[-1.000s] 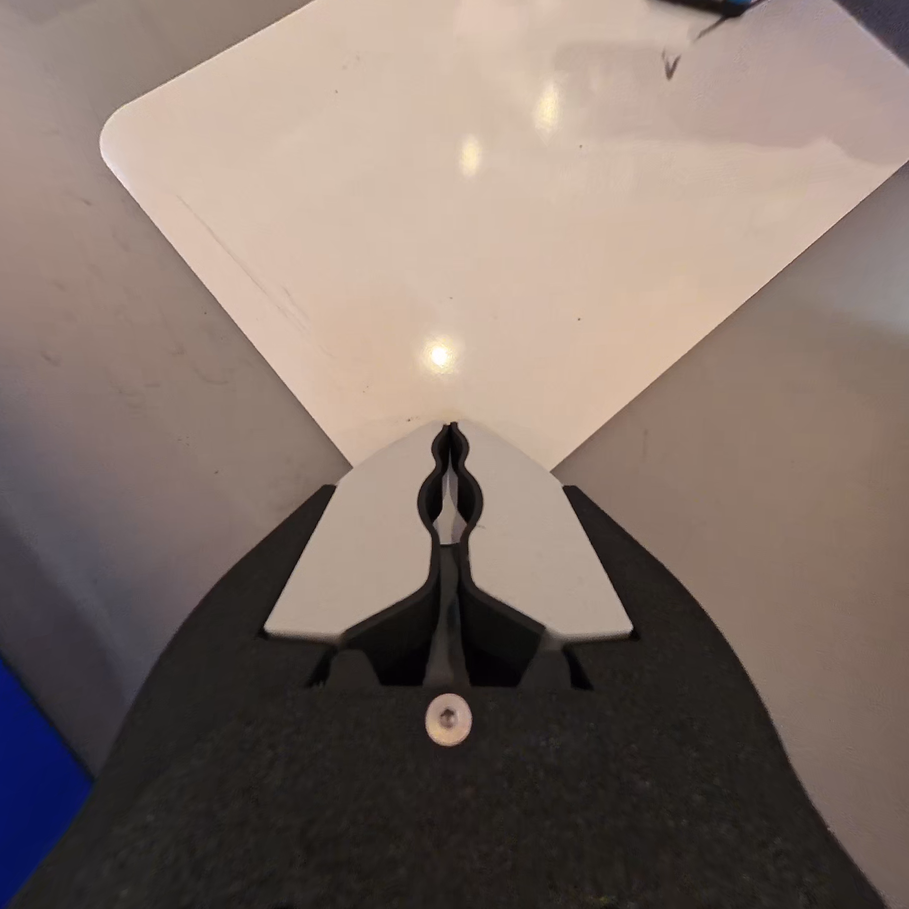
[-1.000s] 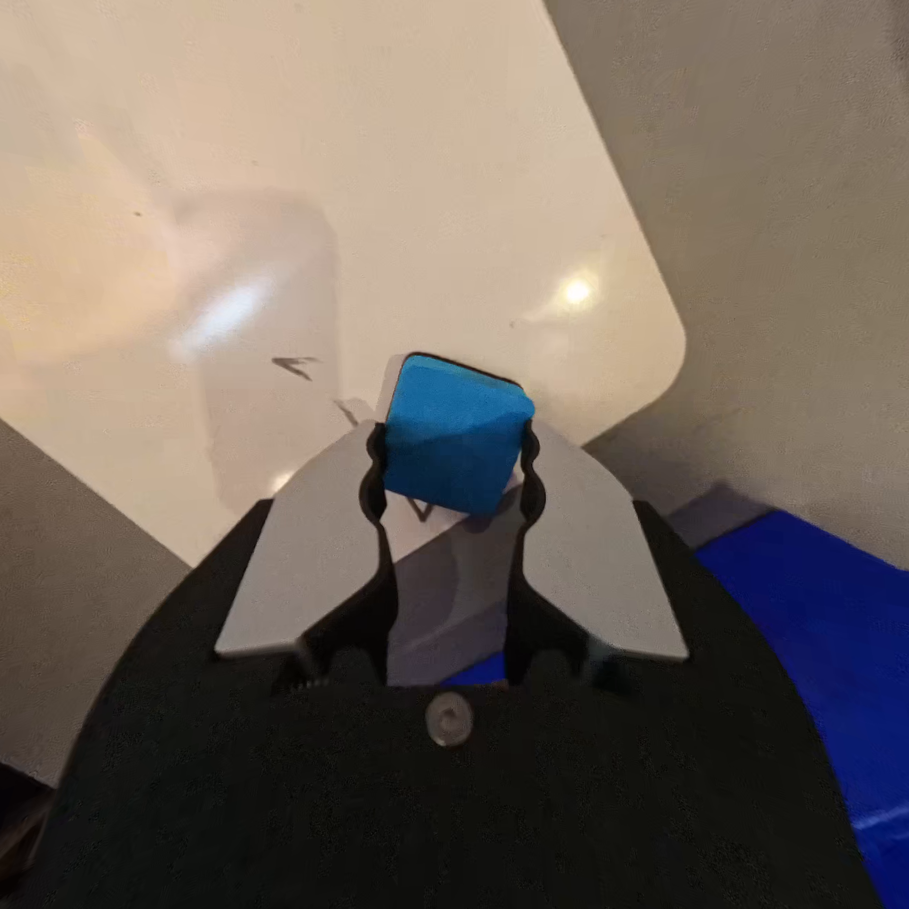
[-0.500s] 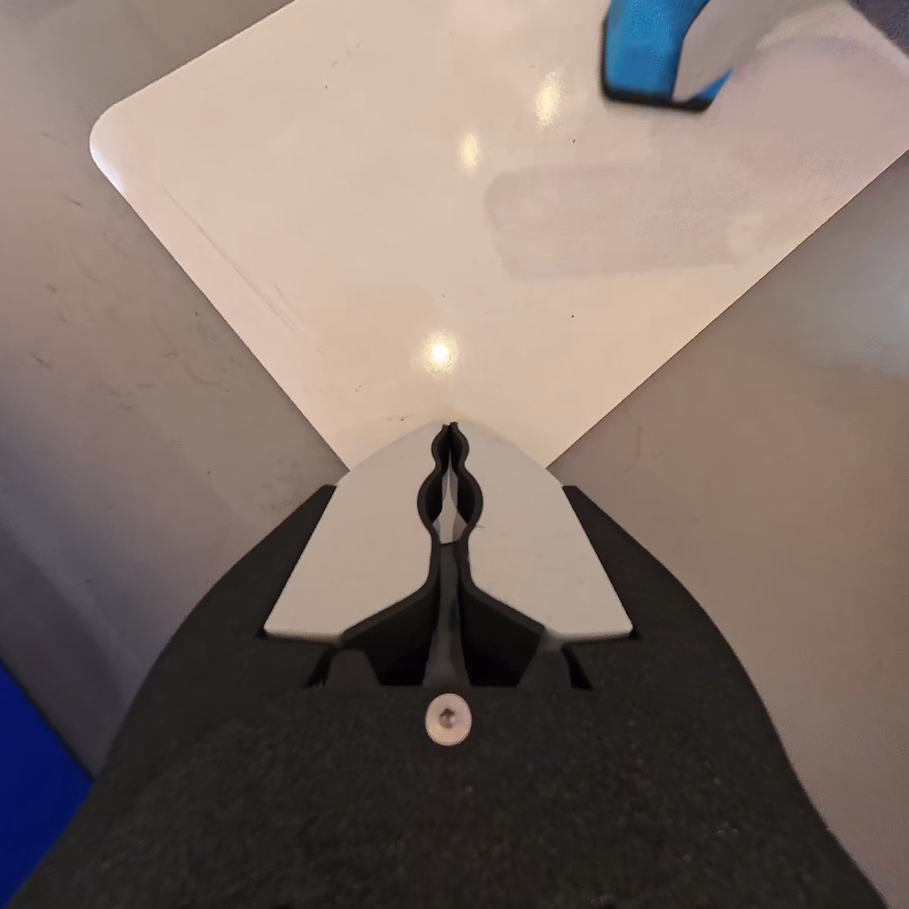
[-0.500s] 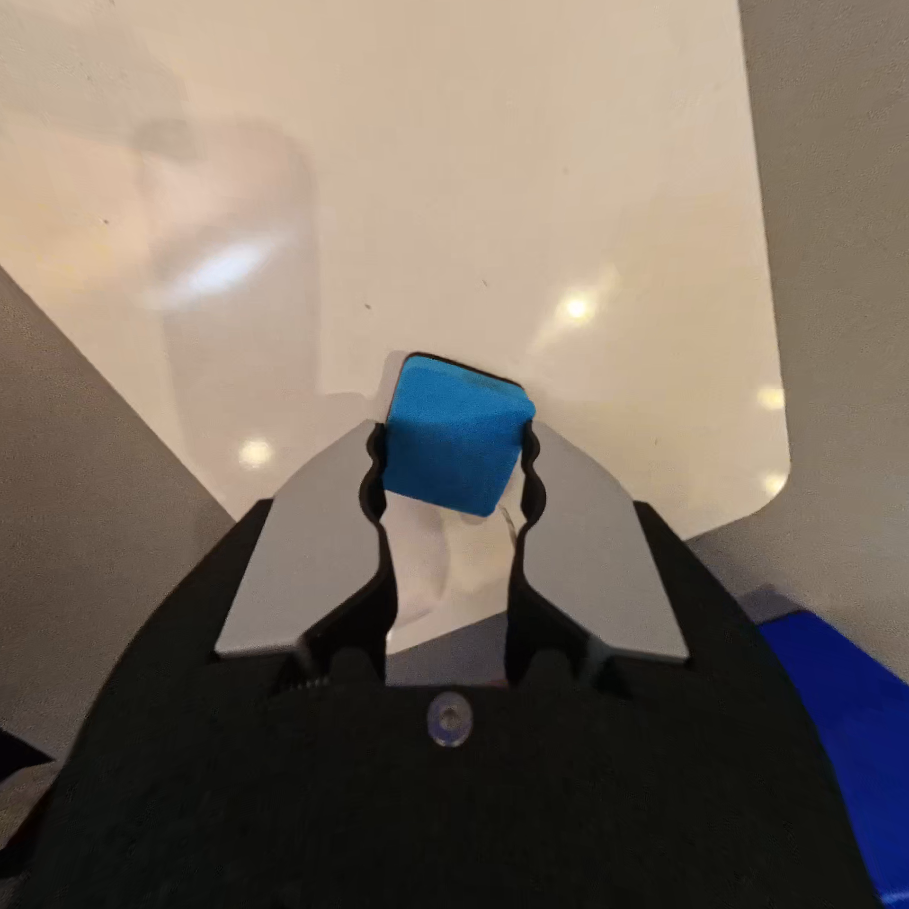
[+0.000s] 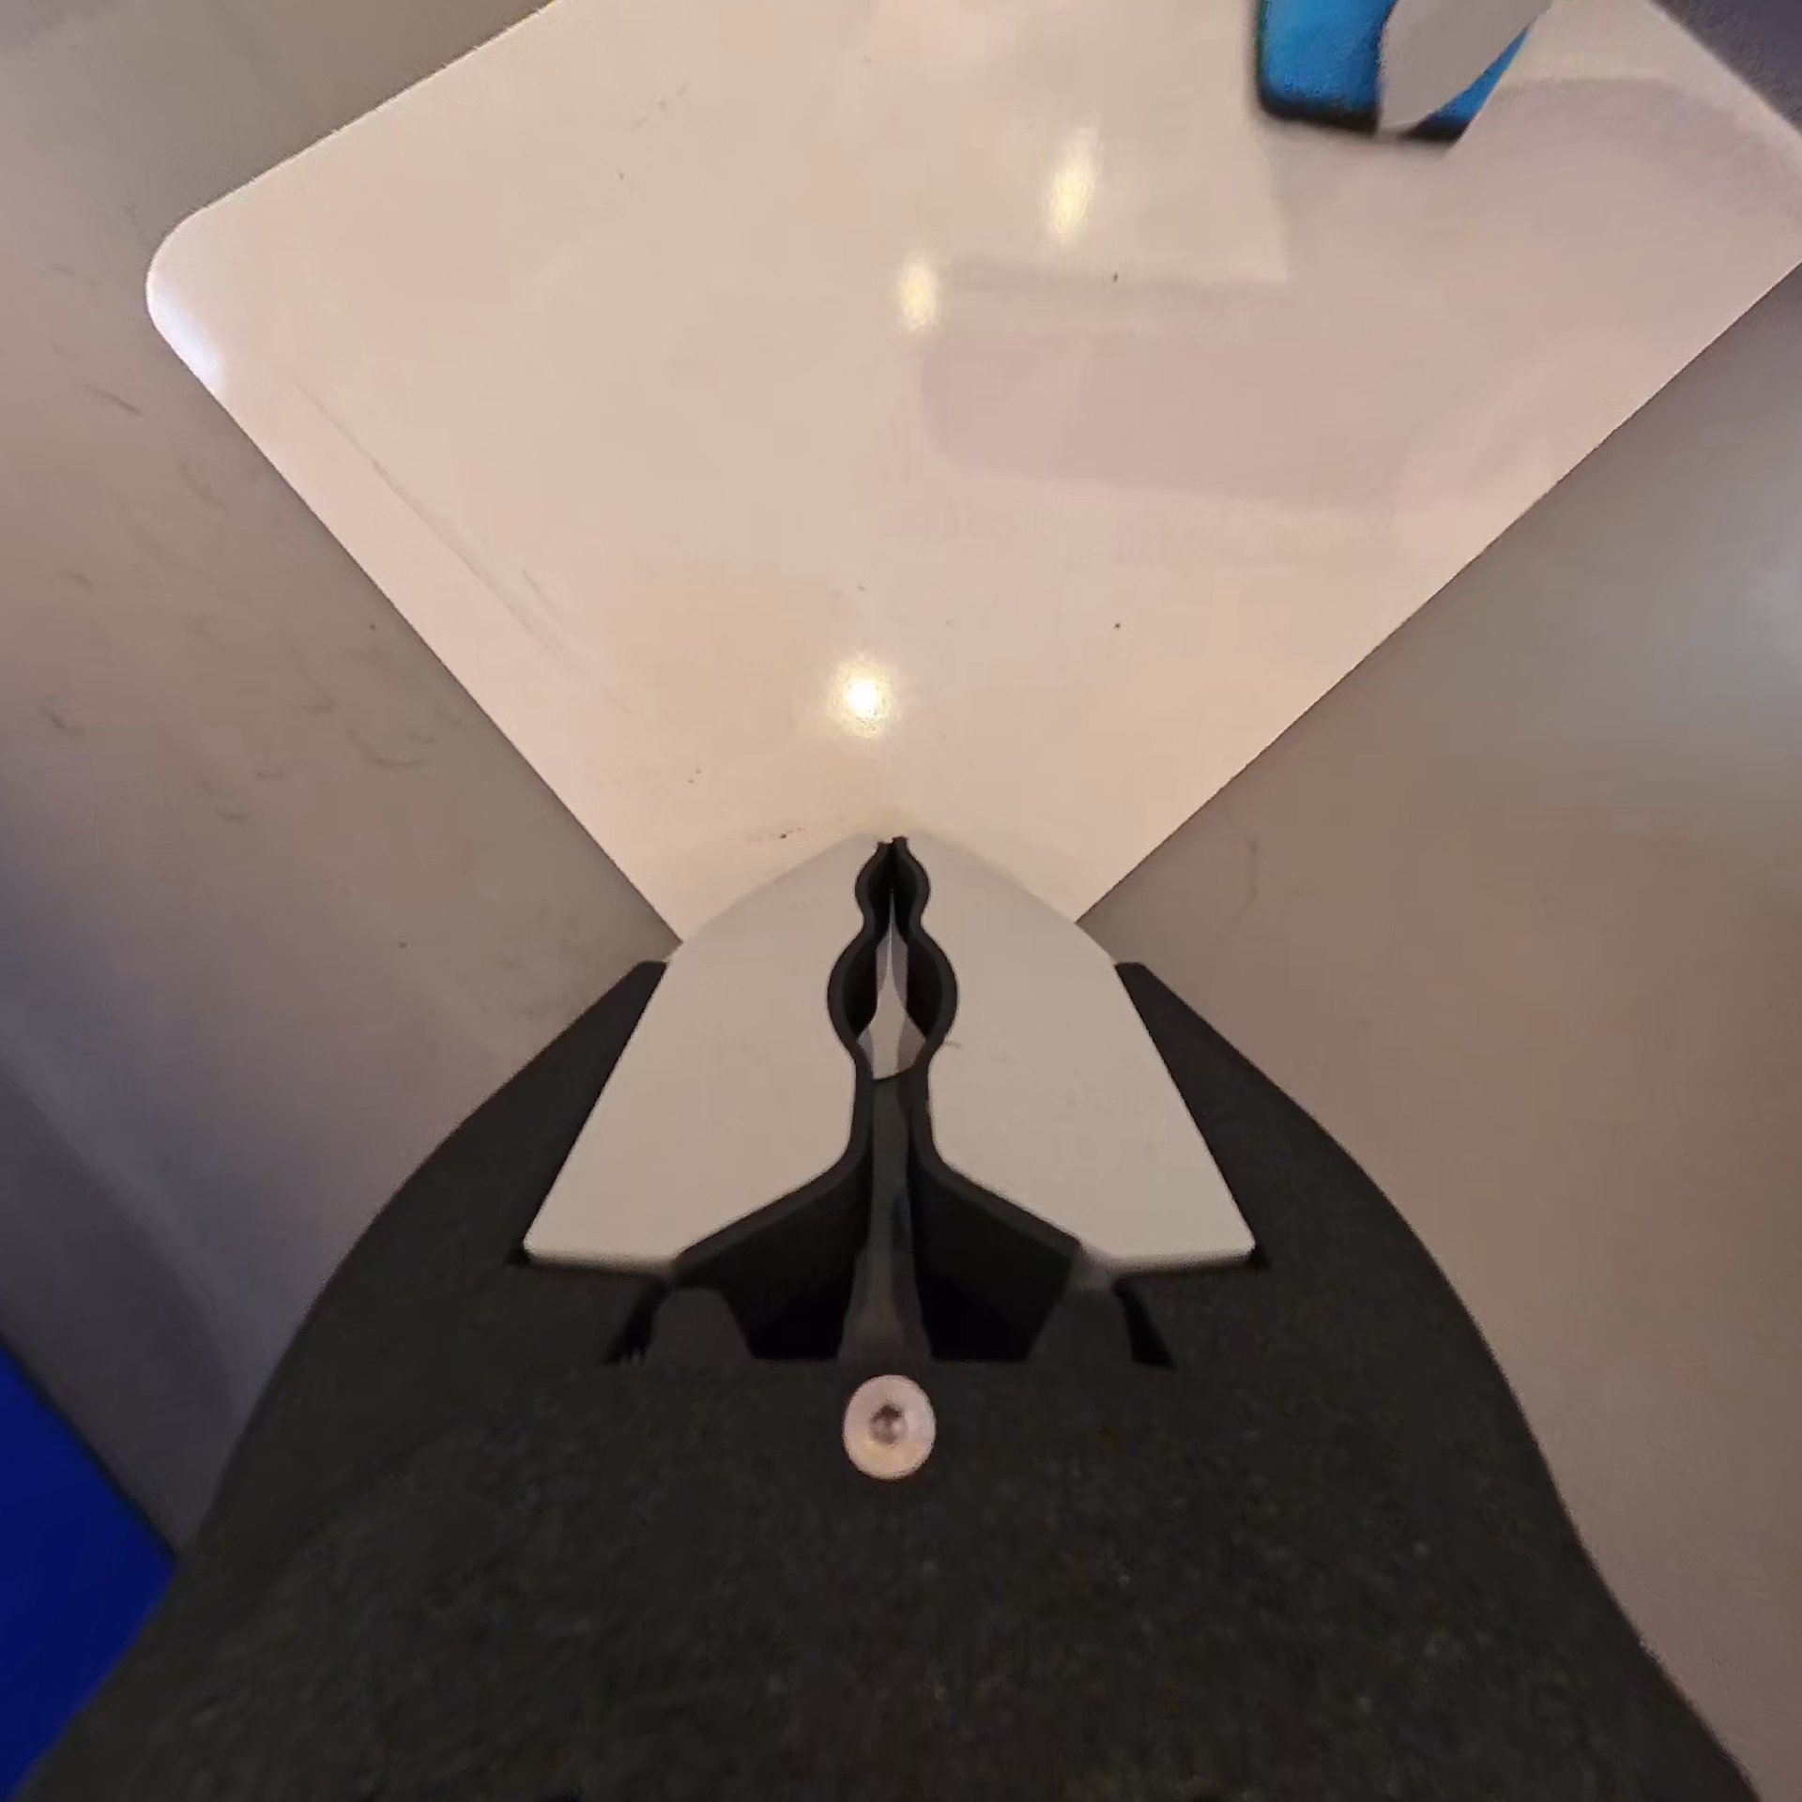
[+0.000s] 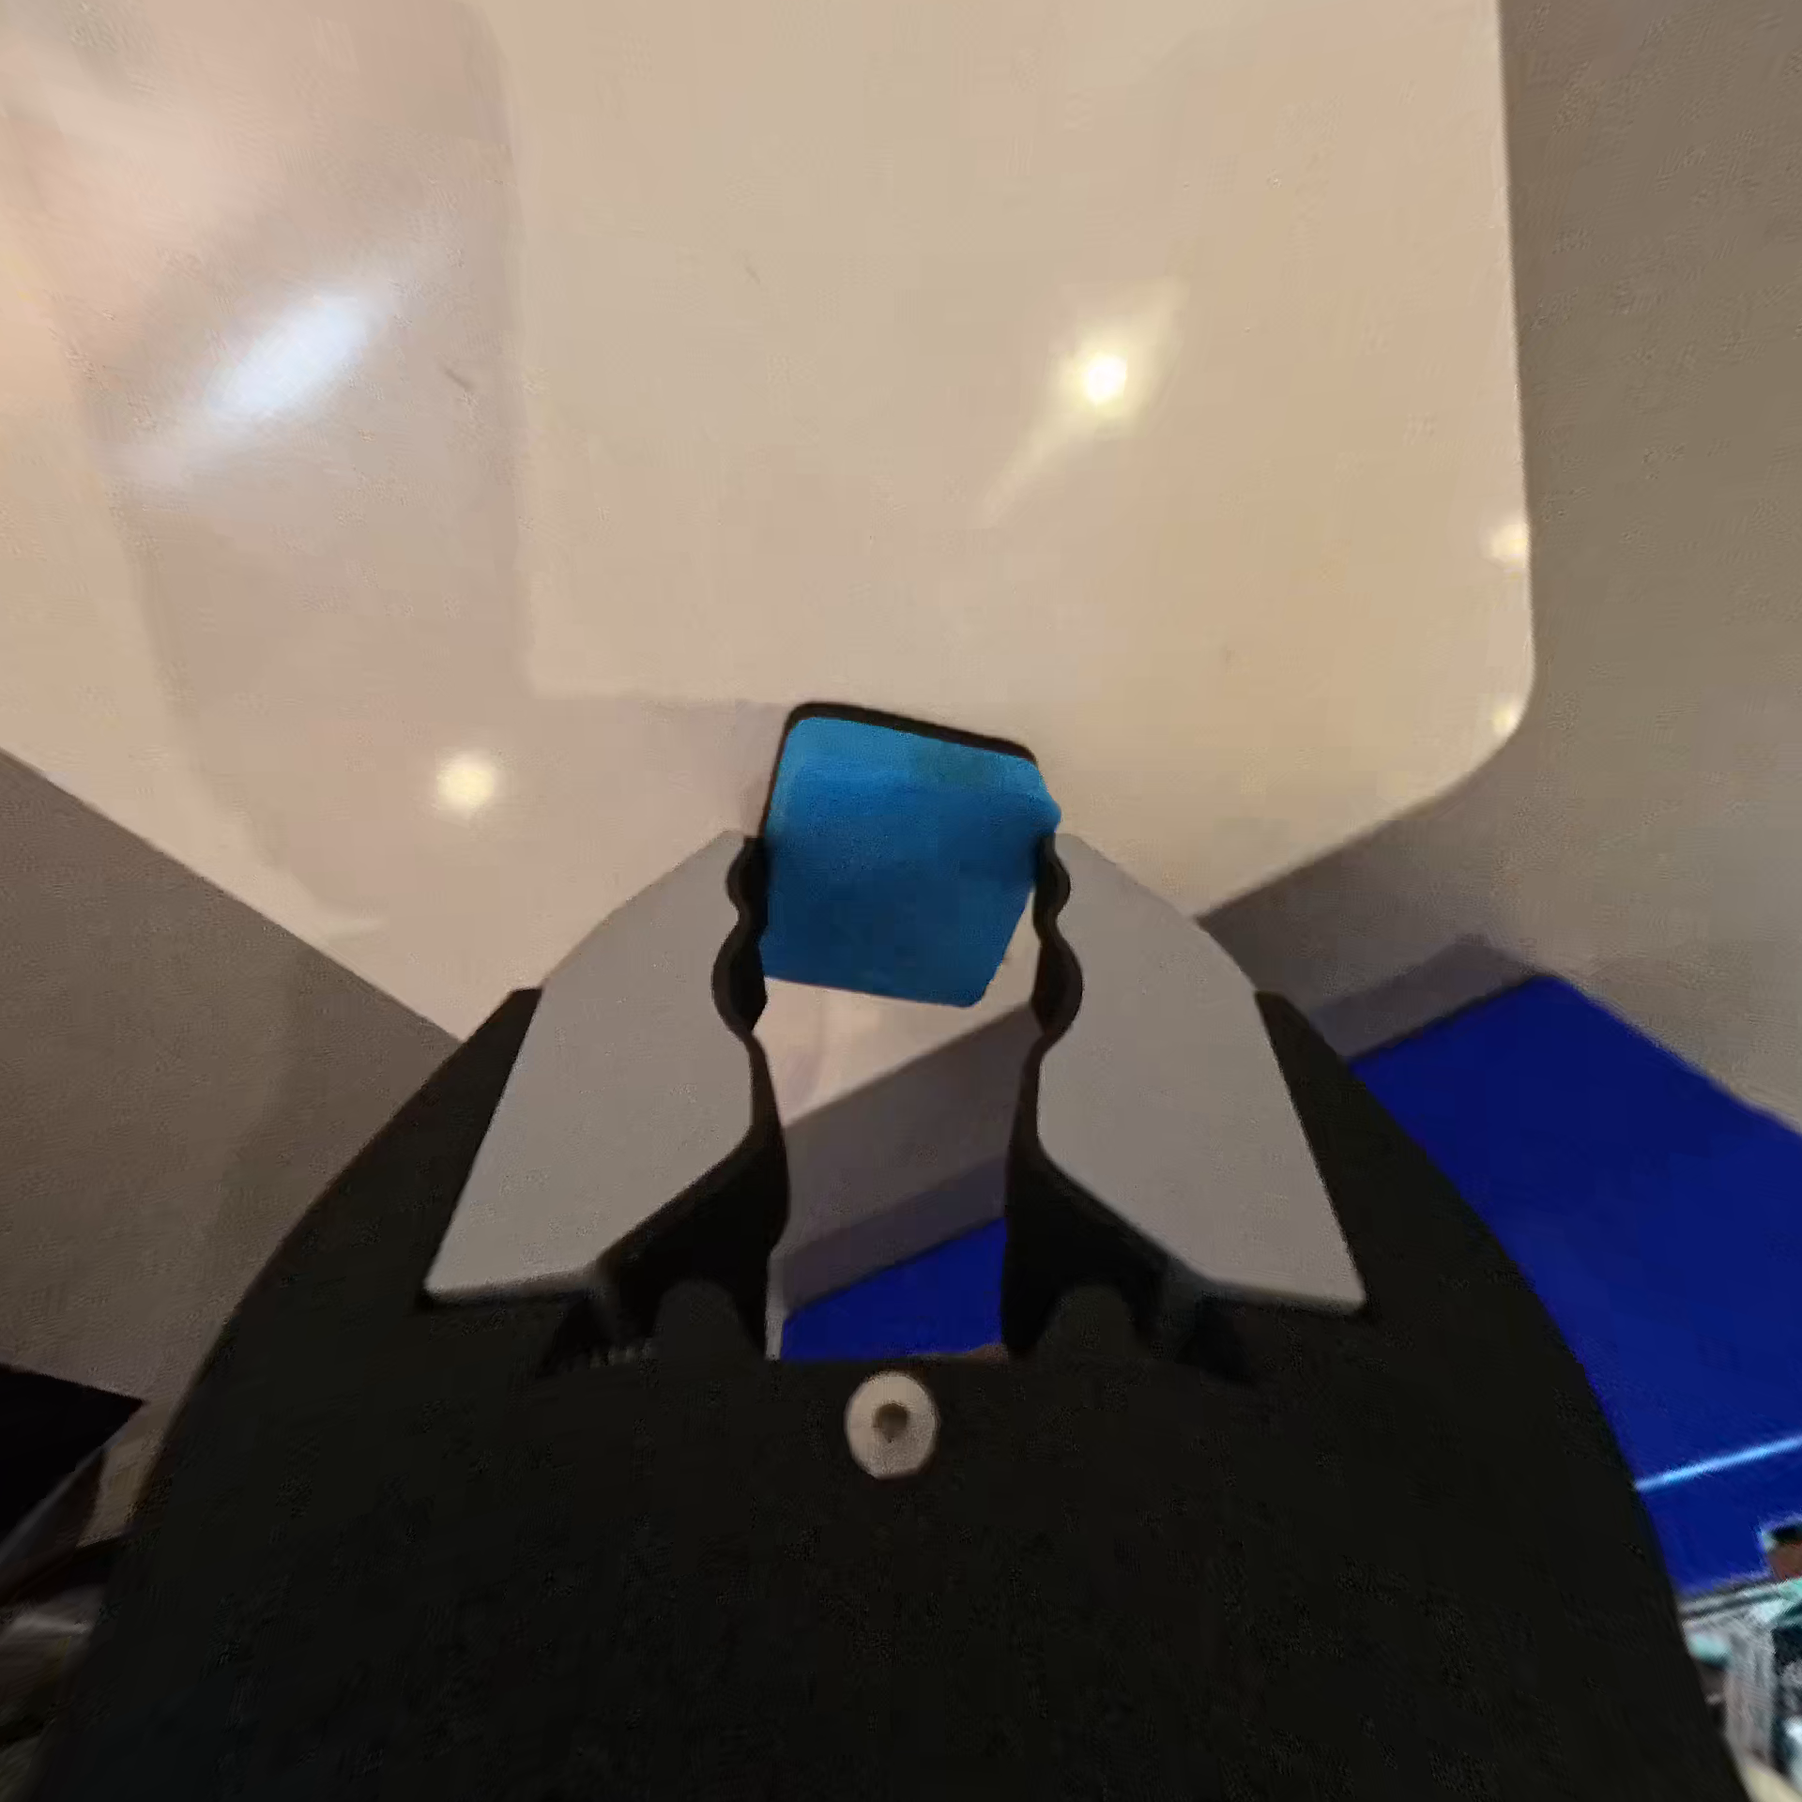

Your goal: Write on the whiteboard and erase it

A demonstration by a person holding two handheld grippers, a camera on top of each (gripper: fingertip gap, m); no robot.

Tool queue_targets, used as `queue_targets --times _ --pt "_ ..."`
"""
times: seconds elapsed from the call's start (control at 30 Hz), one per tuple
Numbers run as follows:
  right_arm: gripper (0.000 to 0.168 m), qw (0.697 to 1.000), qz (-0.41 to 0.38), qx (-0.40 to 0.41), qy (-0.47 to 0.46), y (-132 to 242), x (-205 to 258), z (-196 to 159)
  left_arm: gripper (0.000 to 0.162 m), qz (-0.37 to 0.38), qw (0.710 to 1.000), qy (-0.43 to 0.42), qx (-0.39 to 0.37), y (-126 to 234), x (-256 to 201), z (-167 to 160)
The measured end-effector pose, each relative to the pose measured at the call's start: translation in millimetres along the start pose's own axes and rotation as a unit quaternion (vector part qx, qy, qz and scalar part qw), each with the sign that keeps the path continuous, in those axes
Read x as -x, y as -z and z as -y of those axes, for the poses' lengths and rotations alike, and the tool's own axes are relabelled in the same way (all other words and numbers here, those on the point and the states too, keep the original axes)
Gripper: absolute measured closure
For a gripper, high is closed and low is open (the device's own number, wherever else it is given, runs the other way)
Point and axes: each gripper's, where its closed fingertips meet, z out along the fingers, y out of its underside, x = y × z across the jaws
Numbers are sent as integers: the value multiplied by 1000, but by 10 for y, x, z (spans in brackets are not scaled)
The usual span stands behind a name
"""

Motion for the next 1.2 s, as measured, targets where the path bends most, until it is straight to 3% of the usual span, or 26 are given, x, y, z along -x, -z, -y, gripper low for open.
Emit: queue_targets --times 0.07,0.13,0.2,0.27,0.33,0.47,0.53,0.6,0.8,0.9,1.0,1.07,1.13,1.2 --pt "116 998 0 29 -52 -47 -241 -376 162 0 1000 0 -4 4 -4 -4" --pt "116 997 -8 47 -68 -60 -305 -528 162 1 1000 -1 -5 12 -6 -13" --pt "116 997 -33 53 -37 -54 -215 -367 162 1 1000 0 -3 12 -7 -13" --pt "116 1000 -17 17 -1 -4 39 8 162 2 1000 -2 -1 7 -10 -7" --pt "116 1000 -15 17 17 12 130 106 162 2 1000 -3 0 -2 -16 3" --pt "116 995 -30 83 -51 -65 -236 -543 162 -1 1000 -1 -6 3 -24 -2" --pt "116 993 -33 91 -65 -77 -262 -646 162 -4 1000 1 -7 8 -26 -7" --pt "116 993 -40 101 -49 -62 -182 -513 162 -5 1000 1 -5 9 -26 -8" --pt "116 999 -19 33 29 51 307 521 162 2 1000 -5 1 9 -27 -10" --pt "116 999 -8 26 20 45 208 402 162 -3 1000 -2 -2 15 -34 -15" --pt "116 997 -17 41 -62 -47 -360 -13 162 -8 1000 4 -6 28 -30 -28" --pt "116 995 -10 31 -97 -68 -583 -45 162 -8 1000 4 -6 37 -26 -37" --pt "116 996 -2 0 -92 -54 -582 220 162 -9 1000 5 -4 37 -23 -36" --pt "116 997 31 -46 -53 11 -265 641 162 -7 1000 3 -4 31 -19 -29"
